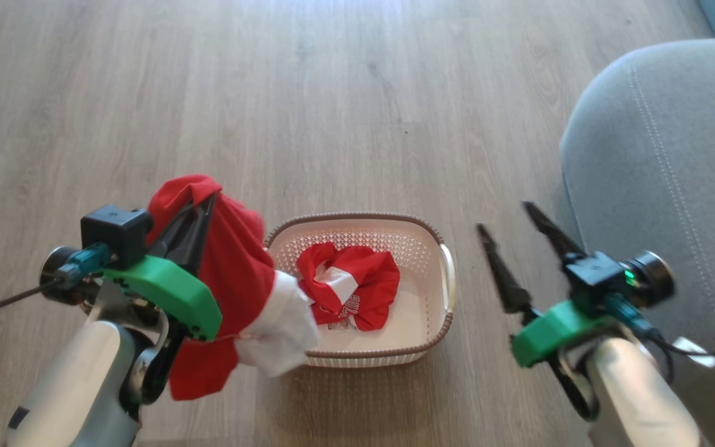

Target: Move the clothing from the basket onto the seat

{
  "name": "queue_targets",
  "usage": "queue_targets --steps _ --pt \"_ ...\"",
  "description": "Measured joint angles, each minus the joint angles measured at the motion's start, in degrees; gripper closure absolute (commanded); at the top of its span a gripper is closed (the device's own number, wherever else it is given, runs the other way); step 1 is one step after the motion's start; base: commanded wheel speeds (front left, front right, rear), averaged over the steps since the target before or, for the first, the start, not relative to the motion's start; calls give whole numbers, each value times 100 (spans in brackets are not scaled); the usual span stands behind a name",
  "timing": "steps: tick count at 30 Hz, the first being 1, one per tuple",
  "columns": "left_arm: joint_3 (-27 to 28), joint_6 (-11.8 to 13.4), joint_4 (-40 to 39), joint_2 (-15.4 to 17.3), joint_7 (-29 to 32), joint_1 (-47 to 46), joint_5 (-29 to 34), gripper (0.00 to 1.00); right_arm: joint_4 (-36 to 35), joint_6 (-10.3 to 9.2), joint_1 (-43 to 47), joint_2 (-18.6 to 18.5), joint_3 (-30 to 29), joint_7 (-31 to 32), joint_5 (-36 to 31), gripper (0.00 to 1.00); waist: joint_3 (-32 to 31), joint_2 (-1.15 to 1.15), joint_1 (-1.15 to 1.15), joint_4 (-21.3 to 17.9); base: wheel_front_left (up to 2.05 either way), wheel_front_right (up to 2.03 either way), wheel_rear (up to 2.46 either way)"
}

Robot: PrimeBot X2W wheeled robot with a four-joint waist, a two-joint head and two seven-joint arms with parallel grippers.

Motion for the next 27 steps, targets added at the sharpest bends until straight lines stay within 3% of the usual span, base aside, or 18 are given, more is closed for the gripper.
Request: queue_targets --steps 6,11,16,27 --pt "-80 57 -289 31 145 -3 10 100 86 0 -480 -187 850 0 281 0 -33 0 0 156 0 0 0" --pt "-294 47 -580 29 250 -7 70 100 207 0 -829 -337 2045 0 755 0 -64 0 0 316 0 0 0" --pt "-671 -98 -867 -94 396 -13 114 100 270 0 -1385 -349 2972 2 1102 0 -70 0 0 456 0 0 0" --pt "-1486 -355 -1405 -557 552 -158 255 100 1049 0 -2022 -280 3765 34 1603 0 -144 0 0 775 0 0 0"
